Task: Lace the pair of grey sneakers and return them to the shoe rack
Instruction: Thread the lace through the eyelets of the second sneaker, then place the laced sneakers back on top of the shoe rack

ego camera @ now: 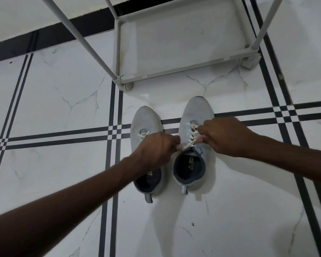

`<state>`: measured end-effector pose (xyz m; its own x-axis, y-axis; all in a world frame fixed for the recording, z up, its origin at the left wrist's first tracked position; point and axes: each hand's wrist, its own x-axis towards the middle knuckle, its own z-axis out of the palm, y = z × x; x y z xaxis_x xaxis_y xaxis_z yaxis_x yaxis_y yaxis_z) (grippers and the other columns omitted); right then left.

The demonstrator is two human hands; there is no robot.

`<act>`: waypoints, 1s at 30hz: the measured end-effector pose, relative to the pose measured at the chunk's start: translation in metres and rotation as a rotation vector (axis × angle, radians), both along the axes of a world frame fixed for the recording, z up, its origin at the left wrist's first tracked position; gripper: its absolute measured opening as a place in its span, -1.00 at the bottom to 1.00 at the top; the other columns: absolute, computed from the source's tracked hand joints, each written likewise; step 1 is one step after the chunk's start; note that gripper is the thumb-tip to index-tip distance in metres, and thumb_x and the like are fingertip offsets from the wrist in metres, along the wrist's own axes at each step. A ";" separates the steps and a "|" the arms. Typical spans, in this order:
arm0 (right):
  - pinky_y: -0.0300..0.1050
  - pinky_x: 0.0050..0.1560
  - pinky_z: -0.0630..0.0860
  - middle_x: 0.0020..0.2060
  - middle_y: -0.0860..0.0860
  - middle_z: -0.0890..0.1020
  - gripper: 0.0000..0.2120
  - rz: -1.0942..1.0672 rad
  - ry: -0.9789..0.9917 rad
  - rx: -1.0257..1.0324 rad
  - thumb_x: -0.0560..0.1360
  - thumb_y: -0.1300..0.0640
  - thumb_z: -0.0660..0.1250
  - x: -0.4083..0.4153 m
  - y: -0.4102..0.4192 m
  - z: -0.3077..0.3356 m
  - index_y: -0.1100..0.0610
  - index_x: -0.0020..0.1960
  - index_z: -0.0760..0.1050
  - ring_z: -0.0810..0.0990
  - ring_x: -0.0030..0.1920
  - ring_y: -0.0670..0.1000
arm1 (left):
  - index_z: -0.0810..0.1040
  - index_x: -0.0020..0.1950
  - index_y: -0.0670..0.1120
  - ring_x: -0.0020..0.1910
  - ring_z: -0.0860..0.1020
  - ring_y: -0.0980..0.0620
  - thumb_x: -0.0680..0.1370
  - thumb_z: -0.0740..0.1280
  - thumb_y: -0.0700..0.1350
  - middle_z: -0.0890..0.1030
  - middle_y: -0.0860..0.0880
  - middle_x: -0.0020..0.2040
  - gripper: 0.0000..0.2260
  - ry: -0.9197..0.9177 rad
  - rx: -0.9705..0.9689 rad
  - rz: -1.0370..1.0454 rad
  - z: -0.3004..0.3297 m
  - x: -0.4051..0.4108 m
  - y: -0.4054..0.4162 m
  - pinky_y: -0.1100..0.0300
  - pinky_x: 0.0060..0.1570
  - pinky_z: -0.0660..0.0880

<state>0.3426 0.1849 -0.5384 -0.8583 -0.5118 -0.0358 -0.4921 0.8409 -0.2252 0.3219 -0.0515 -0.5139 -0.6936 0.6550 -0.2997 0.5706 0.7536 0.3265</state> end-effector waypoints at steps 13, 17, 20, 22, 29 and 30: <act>-0.07 -0.02 0.46 0.12 0.11 0.55 -0.17 -1.130 -0.771 -0.754 0.21 -0.25 0.54 0.087 -0.045 -0.019 0.11 0.31 0.33 0.56 0.09 0.10 | 0.49 0.28 0.00 0.11 0.62 0.09 0.30 0.62 0.11 0.65 0.03 0.13 -0.37 -0.696 0.038 0.718 -0.007 0.034 -0.118 0.07 0.19 0.56; 0.02 0.09 0.52 0.11 0.10 0.63 -0.45 -1.024 -0.768 -0.603 0.34 0.00 0.52 0.078 -0.049 -0.022 0.15 0.24 0.44 0.59 0.10 0.14 | 0.53 0.19 -0.04 -0.03 0.60 0.03 0.36 0.56 0.02 0.65 0.01 0.00 -0.54 -0.372 0.017 0.806 -0.025 0.050 -0.097 0.22 -0.15 0.51; 0.01 0.07 0.51 0.09 0.13 0.62 -0.55 -0.973 -0.744 -0.535 0.37 0.11 0.45 0.082 -0.046 -0.018 0.15 0.22 0.45 0.58 0.08 0.17 | 0.54 0.15 -0.05 -0.06 0.60 -0.01 0.37 0.49 -0.05 0.65 0.00 -0.04 -0.62 -0.333 0.069 0.820 -0.028 0.058 -0.086 0.14 -0.13 0.55; 0.04 0.07 0.52 0.07 0.13 0.62 -0.56 -0.939 -0.718 -0.492 0.35 0.11 0.46 0.084 -0.047 -0.020 0.15 0.19 0.46 0.58 0.07 0.19 | 0.54 0.14 -0.05 -0.09 0.59 0.01 0.38 0.46 -0.10 0.65 0.01 -0.05 -0.66 -0.312 0.105 0.803 -0.028 0.061 -0.080 0.23 -0.20 0.52; 0.03 -0.03 0.51 -0.03 0.16 0.61 -0.66 -0.886 -0.588 -0.413 0.36 0.10 0.44 0.070 -0.058 -0.025 0.19 0.05 0.45 0.58 0.01 0.25 | 0.54 0.05 -0.10 -0.16 0.56 -0.01 0.37 0.43 -0.12 0.58 -0.04 -0.11 -0.73 -0.288 0.122 0.714 -0.035 0.062 -0.080 0.30 -0.33 0.41; 0.01 -0.06 0.49 -0.05 0.16 0.61 -0.69 -0.877 -0.573 -0.418 0.36 0.13 0.43 0.068 -0.060 -0.025 0.19 0.03 0.44 0.58 -0.01 0.25 | 0.54 0.03 -0.10 -0.17 0.55 0.00 0.36 0.44 -0.11 0.55 -0.03 -0.13 -0.73 -0.276 0.120 0.713 -0.036 0.060 -0.082 0.31 -0.33 0.39</act>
